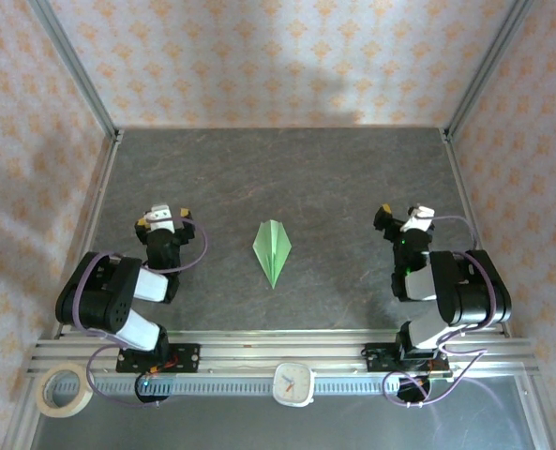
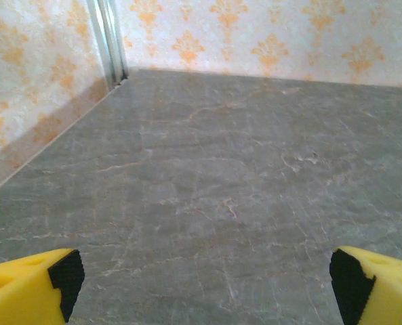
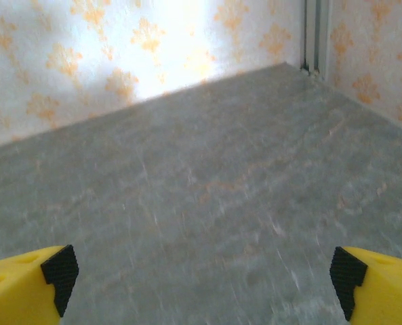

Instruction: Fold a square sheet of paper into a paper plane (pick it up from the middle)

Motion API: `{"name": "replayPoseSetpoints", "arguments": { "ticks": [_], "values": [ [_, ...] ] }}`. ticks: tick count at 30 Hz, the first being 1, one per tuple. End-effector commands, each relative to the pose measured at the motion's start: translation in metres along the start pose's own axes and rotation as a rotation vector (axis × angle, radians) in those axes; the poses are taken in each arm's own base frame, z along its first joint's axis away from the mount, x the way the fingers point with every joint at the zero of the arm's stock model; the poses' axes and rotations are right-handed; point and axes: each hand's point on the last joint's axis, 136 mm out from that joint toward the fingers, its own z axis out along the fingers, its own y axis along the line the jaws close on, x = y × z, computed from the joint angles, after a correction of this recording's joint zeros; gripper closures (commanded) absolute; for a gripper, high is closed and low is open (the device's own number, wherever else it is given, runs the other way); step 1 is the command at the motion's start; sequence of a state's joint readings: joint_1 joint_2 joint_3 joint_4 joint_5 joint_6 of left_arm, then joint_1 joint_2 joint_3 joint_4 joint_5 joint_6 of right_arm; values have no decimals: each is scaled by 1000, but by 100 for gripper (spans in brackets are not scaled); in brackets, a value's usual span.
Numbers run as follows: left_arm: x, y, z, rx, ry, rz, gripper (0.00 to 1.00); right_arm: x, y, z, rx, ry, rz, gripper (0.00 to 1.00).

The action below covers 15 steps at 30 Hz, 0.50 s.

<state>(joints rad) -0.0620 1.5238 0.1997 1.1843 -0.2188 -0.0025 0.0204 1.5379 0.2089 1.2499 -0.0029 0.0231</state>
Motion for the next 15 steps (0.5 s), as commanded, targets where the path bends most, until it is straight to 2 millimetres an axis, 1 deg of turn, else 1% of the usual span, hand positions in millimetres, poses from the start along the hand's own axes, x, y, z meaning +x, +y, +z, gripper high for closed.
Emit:
{"name": "replayPoseSetpoints", "arguments": {
  "ticks": [1,3,15],
  "values": [
    [-30,-1,6,23,-97,-58,1,-15,-3,1,41,-62,6,0],
    [-28,-1,7,14,-85,-51,1,-12,-3,2,58,-42,-3,0],
    [-29,-1,6,14,-90,-52,1,-12,0,1,56,-46,-18,0]
  ]
}}
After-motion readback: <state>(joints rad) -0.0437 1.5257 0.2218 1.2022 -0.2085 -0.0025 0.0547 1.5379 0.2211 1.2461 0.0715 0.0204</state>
